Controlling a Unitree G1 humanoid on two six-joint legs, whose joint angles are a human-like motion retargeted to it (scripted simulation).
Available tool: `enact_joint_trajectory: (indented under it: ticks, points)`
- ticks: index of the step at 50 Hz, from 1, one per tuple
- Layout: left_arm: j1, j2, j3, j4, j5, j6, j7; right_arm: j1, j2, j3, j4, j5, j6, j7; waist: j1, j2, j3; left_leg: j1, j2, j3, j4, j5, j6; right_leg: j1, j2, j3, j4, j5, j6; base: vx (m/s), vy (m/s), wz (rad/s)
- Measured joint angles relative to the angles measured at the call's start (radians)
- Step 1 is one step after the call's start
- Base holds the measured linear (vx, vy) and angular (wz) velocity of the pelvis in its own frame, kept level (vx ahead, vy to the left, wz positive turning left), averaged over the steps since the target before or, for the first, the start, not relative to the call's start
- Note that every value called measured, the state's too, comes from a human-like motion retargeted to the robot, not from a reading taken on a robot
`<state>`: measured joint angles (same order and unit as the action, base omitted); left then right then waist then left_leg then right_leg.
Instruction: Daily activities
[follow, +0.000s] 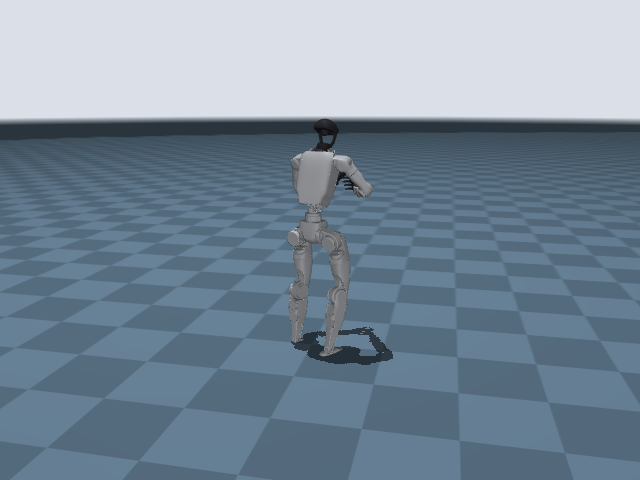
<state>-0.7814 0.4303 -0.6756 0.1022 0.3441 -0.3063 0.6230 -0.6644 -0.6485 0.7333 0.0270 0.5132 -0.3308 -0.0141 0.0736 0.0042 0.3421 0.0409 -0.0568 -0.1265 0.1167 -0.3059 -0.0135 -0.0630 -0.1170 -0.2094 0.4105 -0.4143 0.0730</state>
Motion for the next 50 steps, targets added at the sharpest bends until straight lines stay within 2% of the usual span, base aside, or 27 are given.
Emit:
enact_joint_trajectory:
  ticks: [5,7,10,14,20,23,25,33,39,45,50]
  points:
    - [0.151,0.117,0.334,-0.146,-0.068,-0.02,0.098,0.34,-0.057,-0.137,-0.006,0.018,0.003,0.015,0.003,0.023,0.019,0.007,-0.01,0.0,-0.021,0.008,-0.01,0.003,-0.009,0.0,-0.013,-0.014,-0.002,0.06,-0.02,-0.03]
    - [0.212,0.149,0.417,-0.205,-0.078,-0.026,0.103,0.444,-0.041,-0.182,-0.014,0.051,0.009,0.018,0.005,0.03,0.01,0.026,-0.013,0.001,-0.034,0.015,-0.012,0.016,-0.012,0.002,-0.016,-0.016,-0.003,0.0,0.0,0.0]
    - [0.255,0.192,0.47,-0.292,-0.064,-0.031,0.088,0.51,-0.009,-0.208,-0.051,0.115,0.021,0.032,0.005,0.037,-0.008,0.06,-0.015,0.009,-0.056,0.027,-0.013,0.038,-0.016,0.007,-0.018,-0.017,-0.002,0.0,0.0,0.0]
    - [0.211,0.247,0.392,-0.393,-0.016,-0.031,0.027,0.426,0.024,-0.157,-0.141,0.209,0.048,0.082,0.001,0.04,-0.035,0.099,-0.016,0.025,-0.085,0.04,-0.015,0.061,-0.017,0.018,-0.019,-0.015,0.002,0.0,0.0,0.0]
    - [0.099,0.273,0.093,-0.415,0.014,-0.02,-0.174,0.219,0.054,-0.025,-0.163,0.351,0.123,0.204,0.001,0.036,-0.047,0.131,-0.013,0.029,-0.106,0.042,-0.009,0.084,-0.013,0.029,-0.029,-0.008,0.007,0.0,0.0,0.0]
    - [0.041,0.263,0.01,-0.375,0.024,-0.013,-0.244,0.187,0.07,-0.002,-0.109,0.415,0.159,0.281,0.009,0.029,-0.045,0.14,-0.012,0.027,-0.104,0.037,-0.007,0.096,-0.011,0.03,-0.034,-0.007,0.008,0.0,0.0,0.0]
    - [0.004,0.256,0.009,-0.339,0.033,-0.01,-0.247,0.197,0.084,-0.01,-0.074,0.445,0.173,0.322,0.014,0.025,-0.042,0.143,-0.013,0.025,-0.101,0.036,-0.007,0.102,-0.012,0.029,-0.034,-0.008,0.008,0.0,0.0,0.0]
    - [-0.141,0.21,0.196,-0.145,0.005,0.018,-0.113,0.325,0.144,-0.061,0.057,0.492,0.204,0.406,0.004,0.015,-0.047,0.146,-0.029,0.027,-0.095,0.05,-0.019,0.102,-0.03,0.035,-0.013,-0.018,0.004,0.0,0.0,0.0]
    - [-0.201,0.178,0.214,-0.064,-0.043,0.012,-0.127,0.337,0.154,-0.064,0.112,0.524,0.236,0.494,-0.009,0.025,-0.053,0.149,-0.033,0.036,-0.106,0.06,-0.019,0.098,-0.032,0.046,-0.015,-0.014,0.006,0.0,0.0,0.0]
    - [-0.166,0.241,0.17,-0.133,-0.021,-0.031,-0.21,0.359,0.123,-0.115,-0.001,0.549,0.222,0.553,-0.035,0.038,-0.052,0.151,-0.027,0.04,-0.128,0.072,-0.016,0.099,-0.024,0.051,-0.036,-0.001,0.006,0.0,0.0,0.0]
    - [-0.007,0.303,0.137,-0.264,0.004,-0.072,-0.293,0.4,0.133,-0.224,-0.127,0.56,0.178,0.515,-0.059,0.049,-0.045,0.151,-0.02,0.036,-0.146,0.081,-0.01,0.097,-0.014,0.056,-0.057,0.008,0.001,0.0,0.0,0.0]
